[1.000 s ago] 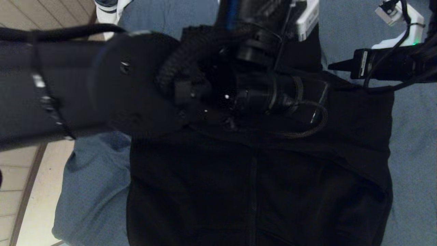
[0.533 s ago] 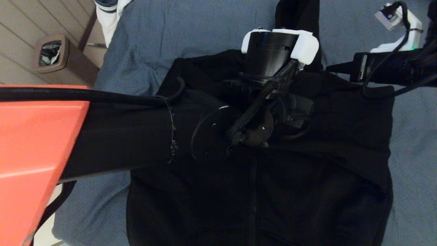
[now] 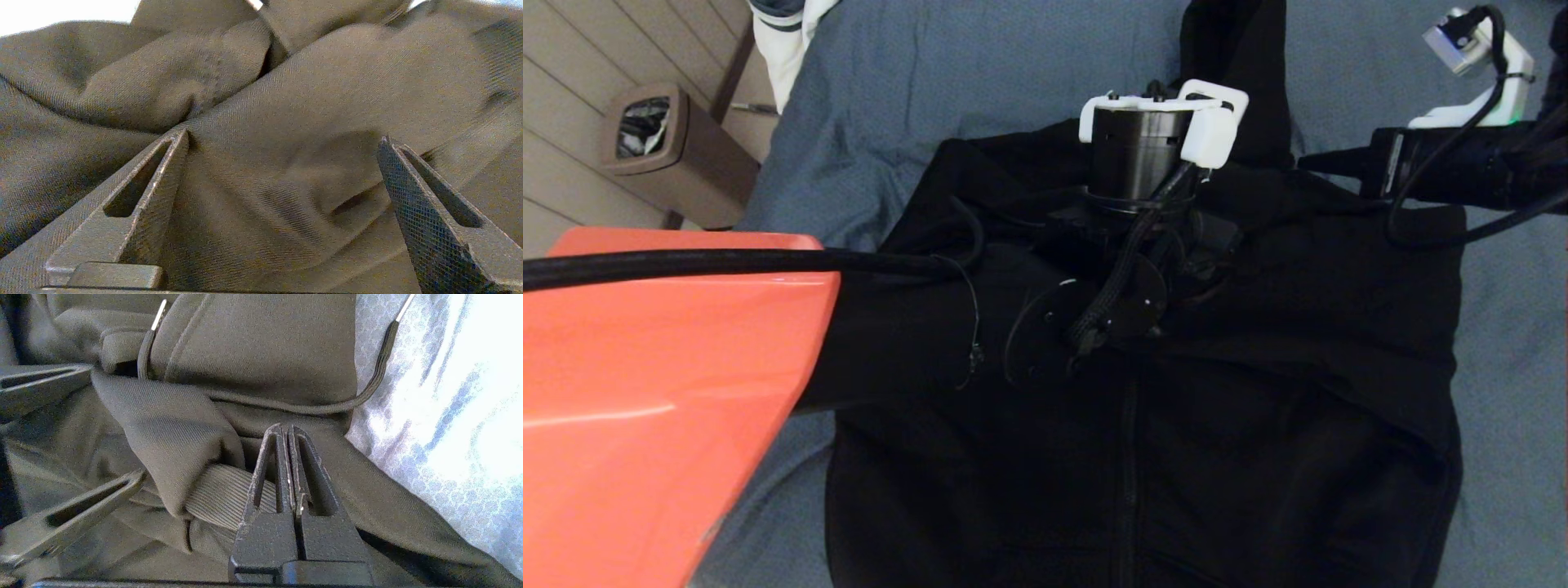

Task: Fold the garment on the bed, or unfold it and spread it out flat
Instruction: Unfold the black sweatshirt

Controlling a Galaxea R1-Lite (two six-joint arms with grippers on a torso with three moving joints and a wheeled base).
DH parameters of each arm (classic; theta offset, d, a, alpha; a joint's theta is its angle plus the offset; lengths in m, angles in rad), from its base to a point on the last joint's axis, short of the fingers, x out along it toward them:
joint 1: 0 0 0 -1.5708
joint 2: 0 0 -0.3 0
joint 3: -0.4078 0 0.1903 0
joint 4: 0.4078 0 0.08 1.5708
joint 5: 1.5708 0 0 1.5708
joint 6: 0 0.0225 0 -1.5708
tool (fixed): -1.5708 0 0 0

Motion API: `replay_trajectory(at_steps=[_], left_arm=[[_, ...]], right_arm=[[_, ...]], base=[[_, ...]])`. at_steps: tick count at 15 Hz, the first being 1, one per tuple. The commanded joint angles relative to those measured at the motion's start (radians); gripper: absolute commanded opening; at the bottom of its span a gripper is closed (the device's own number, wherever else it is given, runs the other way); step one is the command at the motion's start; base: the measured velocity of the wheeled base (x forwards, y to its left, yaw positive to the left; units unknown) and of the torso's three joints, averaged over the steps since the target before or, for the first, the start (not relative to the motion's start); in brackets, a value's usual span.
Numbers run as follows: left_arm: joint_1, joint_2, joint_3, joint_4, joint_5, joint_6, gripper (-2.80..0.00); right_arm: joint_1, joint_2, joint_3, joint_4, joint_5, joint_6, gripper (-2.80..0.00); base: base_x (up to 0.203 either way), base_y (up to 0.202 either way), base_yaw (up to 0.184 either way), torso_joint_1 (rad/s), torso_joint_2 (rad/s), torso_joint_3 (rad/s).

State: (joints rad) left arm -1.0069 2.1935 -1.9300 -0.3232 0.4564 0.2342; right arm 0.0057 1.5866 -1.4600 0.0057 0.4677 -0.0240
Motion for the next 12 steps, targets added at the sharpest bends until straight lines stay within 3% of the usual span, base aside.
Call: replay_trajectory(at_steps=[1, 2, 3, 12], left_arm=[[0.007, 0.006, 0.002, -0.002, 0.002, 0.008, 0.0], [0.007, 0.008, 0.002, -0.003, 0.002, 0.016, 0.0], [0.007, 0.009, 0.002, -0.002, 0.002, 0.02, -2.8], [0.007, 0.005, -0.001, -0.007, 0.012, 0.02, -2.8]], right_arm=[[0.0, -0.005, 0.007, -0.001, 0.005, -0.001, -2.8], [0.0, -0.007, 0.007, -0.001, 0.005, -0.001, -2.8], [0.0, -0.007, 0.007, -0.001, 0.005, -0.001, -2.8], [-0.013, -0.013, 0.015, -0.003, 0.032, -0.001, -2.8]], base=[[0.0, 0.0, 0.0, 0.0, 0.0, 0.0], [0.0, 0.0, 0.0, 0.0, 0.0, 0.0], [0.0, 0.0, 0.0, 0.0, 0.0, 0.0], [0.0, 0.0, 0.0, 0.0, 0.0, 0.0]])
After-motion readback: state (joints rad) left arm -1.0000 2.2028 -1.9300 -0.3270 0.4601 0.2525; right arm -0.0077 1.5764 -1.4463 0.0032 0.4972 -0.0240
